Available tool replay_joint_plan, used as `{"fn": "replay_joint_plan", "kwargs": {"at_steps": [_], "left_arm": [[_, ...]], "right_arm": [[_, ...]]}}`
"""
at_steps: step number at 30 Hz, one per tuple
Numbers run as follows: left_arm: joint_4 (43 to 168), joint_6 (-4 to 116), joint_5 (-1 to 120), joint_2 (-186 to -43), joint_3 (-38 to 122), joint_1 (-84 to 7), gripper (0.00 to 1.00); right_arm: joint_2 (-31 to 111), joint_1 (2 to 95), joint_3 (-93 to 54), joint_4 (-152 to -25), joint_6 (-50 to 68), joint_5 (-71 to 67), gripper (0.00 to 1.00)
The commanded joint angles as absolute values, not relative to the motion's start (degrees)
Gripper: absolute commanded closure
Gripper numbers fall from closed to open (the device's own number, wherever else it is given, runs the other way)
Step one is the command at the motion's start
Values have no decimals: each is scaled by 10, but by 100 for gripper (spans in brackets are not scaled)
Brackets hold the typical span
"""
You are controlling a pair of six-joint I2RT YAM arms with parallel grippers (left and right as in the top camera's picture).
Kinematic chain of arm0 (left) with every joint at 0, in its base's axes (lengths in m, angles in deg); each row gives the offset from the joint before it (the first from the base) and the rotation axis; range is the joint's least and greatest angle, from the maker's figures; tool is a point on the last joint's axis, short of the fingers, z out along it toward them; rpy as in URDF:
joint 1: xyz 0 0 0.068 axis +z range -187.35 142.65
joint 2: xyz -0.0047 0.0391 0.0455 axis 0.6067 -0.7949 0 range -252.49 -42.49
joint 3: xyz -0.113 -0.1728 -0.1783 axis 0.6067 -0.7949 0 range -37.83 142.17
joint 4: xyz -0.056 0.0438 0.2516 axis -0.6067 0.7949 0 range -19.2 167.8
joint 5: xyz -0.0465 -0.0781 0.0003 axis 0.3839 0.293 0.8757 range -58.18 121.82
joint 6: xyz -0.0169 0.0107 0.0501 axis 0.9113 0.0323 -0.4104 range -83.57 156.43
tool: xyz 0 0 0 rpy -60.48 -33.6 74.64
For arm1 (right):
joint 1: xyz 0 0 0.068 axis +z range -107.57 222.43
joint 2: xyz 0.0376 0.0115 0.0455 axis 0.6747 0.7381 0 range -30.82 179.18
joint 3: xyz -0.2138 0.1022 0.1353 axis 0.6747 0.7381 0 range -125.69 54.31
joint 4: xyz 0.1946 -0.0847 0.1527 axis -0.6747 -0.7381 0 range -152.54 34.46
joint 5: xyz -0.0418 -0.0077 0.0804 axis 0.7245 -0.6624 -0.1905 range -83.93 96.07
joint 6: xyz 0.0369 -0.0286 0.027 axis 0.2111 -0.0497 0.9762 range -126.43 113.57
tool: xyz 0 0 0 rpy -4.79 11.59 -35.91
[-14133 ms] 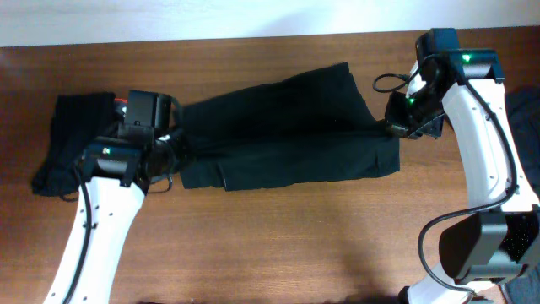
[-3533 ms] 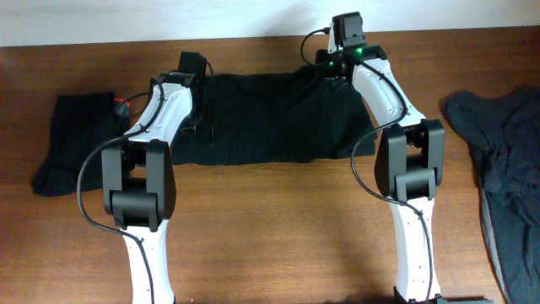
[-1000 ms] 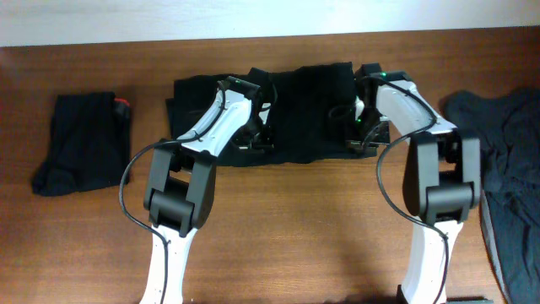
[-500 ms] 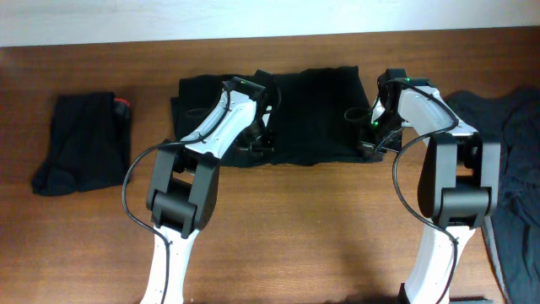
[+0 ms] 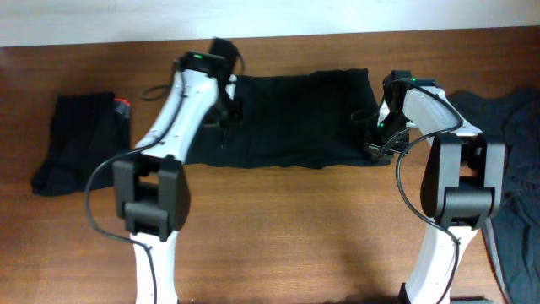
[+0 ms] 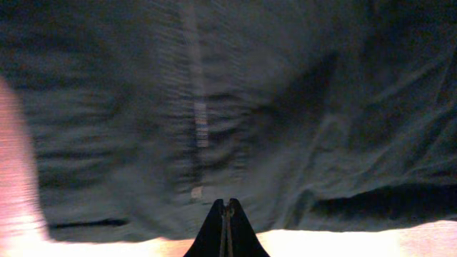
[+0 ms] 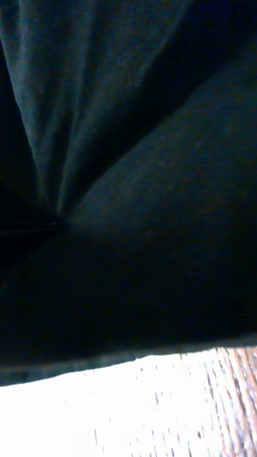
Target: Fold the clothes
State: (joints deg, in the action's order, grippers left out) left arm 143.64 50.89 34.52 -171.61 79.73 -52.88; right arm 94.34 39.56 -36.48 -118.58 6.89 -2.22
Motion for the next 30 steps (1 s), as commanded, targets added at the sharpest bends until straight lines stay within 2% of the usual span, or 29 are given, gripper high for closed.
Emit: {"fn": "replay_joint_plan", "kwargs": {"at_steps": [1, 5, 11, 19, 30], "left_arm": [[1440, 491, 373, -1712, 791, -519, 100], [1437, 483, 363, -1726, 783, -515, 100], [1427, 483, 350, -1737, 776, -506, 100], [1374, 484, 350, -1739, 716, -503, 100], [1328, 484, 313, -1739, 628, -503, 100]], "right_arm": [[974, 379, -342, -1191, 73, 54, 96], [948, 380, -400, -1240, 72, 23, 96], [886, 384, -461, -1284, 6, -79, 96], [876, 436, -445, -1282, -5, -120, 96], [876, 511, -342, -1183, -4, -111, 96]]}}
